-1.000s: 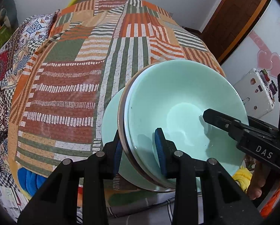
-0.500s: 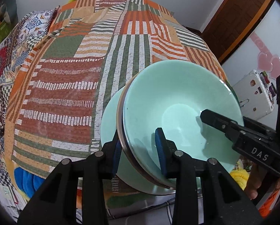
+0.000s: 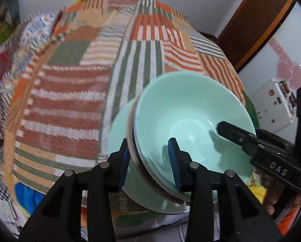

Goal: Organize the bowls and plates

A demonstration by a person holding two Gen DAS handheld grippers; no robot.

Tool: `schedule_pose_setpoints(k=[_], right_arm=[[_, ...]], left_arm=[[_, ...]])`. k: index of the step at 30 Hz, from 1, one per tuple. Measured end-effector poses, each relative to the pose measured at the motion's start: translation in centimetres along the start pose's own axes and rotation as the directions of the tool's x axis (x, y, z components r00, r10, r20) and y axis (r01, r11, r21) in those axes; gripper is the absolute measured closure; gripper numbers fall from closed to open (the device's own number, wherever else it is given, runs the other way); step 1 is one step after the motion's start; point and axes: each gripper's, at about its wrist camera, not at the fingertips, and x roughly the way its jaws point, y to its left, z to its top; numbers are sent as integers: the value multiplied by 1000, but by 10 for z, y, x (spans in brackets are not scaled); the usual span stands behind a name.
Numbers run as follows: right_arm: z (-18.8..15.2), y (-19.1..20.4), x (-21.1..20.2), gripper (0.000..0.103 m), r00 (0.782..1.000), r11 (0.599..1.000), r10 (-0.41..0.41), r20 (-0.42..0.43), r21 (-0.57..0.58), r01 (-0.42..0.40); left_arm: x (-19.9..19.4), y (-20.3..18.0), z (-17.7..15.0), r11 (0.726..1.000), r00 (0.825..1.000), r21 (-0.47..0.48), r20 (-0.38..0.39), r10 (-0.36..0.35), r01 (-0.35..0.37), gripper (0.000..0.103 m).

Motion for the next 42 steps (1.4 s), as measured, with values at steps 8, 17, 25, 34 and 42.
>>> schedule_pose_setpoints(k=[8,17,25,34,42], right_arm=[[6,7,-48,61,991,999,-6,137,-48,12],[8,30,-114,52,944,992,17,331,-120,24],[-3,50,-165,48,880,984,58,472,-173,28],[-19,67,-199,34,811,974,95,578,-224,45],[-32,76,-211,14,768,965,109,631,-252,70]], left_arm=[[-60,-9,5,998,982,45,189,24,-33,64],[-145,-25,3,996,907,85,421,-4,-34,54],[-204,-43,-18,990,814,121,581,-13,-71,37],[-242,-49,-38,990,739,132,672,-51,-52,12],[-257,-56,-52,989,704,135,708,-50,-66,2]])
